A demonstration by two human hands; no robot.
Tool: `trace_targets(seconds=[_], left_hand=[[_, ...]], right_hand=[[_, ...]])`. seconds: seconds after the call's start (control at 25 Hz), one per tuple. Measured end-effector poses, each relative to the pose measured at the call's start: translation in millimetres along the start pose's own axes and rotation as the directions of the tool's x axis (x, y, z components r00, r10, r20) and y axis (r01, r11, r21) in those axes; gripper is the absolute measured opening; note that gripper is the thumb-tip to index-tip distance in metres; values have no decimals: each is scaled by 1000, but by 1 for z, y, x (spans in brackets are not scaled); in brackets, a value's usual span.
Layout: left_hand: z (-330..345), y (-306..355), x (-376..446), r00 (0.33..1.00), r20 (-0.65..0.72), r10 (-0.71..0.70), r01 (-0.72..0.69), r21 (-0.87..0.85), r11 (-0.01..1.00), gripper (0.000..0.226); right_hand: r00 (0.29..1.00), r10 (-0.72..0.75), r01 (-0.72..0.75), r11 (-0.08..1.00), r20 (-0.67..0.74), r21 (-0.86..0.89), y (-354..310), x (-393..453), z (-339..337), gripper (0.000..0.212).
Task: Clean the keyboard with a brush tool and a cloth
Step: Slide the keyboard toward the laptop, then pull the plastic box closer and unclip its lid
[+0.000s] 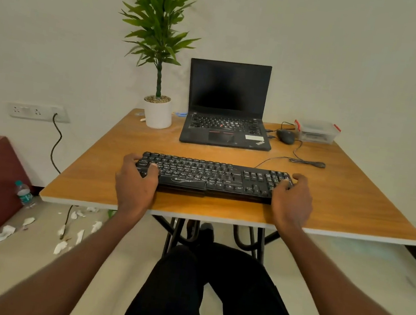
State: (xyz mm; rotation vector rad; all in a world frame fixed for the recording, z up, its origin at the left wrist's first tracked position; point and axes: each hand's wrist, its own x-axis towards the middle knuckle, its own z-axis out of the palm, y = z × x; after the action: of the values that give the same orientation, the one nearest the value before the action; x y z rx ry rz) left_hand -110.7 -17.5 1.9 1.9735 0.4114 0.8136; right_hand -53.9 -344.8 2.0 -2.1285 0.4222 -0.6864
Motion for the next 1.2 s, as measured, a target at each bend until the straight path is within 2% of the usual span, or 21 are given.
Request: trace_targets(seconds=[0.16,0.28,0.36,0.44,0.56,0.68,0.76,0.84,0.88,0.96,1.08,1.2], left_hand=[[-7,-15,-25,999,17,50,-51,80,996,42],[-5,-21,-28,998,0,65,-64,121,991,53],[-4,-15,-28,999,-28,47,-42,165,985,59],[-2,-7,-25,990,-56,132,-115,246,962,55],[14,27,-12,954,59,295,-300,255,919,45],[59,58,-2,910,219,353,-396,206,895,39],[106,81,6,816,427,389,-449,45,892,39],[157,106,12,674,623,396,-436,-98,895,43],[181,118,12,618,674,404,-440,-129,889,44],[233,144,13,556,719,416,-413,-195,890,47],[306,175,19,558,750,356,-221,-279,935,48],[378,198,42,616,744,257,-18,-313,950,50]], right_hand=[[996,-85,83,995,-31,-62,16,-16,-4,39],[992,-118,114,988,-41,-104,16,-17,1,38],[994,-108,105,990,-34,-93,17,-14,1,40],[996,-82,81,996,-19,-37,15,-11,-4,42],[992,-129,130,990,-12,49,12,3,-13,39],[976,-211,200,968,59,152,14,32,-21,33],[976,-209,193,962,64,195,20,65,-24,28],[980,-188,173,963,57,207,29,100,-24,25],[982,-180,166,966,55,199,33,116,-23,24],[984,-168,157,974,58,165,41,153,-20,24],[991,-112,99,981,73,166,56,206,-15,27],[995,7,-28,978,102,206,73,265,-11,37]])
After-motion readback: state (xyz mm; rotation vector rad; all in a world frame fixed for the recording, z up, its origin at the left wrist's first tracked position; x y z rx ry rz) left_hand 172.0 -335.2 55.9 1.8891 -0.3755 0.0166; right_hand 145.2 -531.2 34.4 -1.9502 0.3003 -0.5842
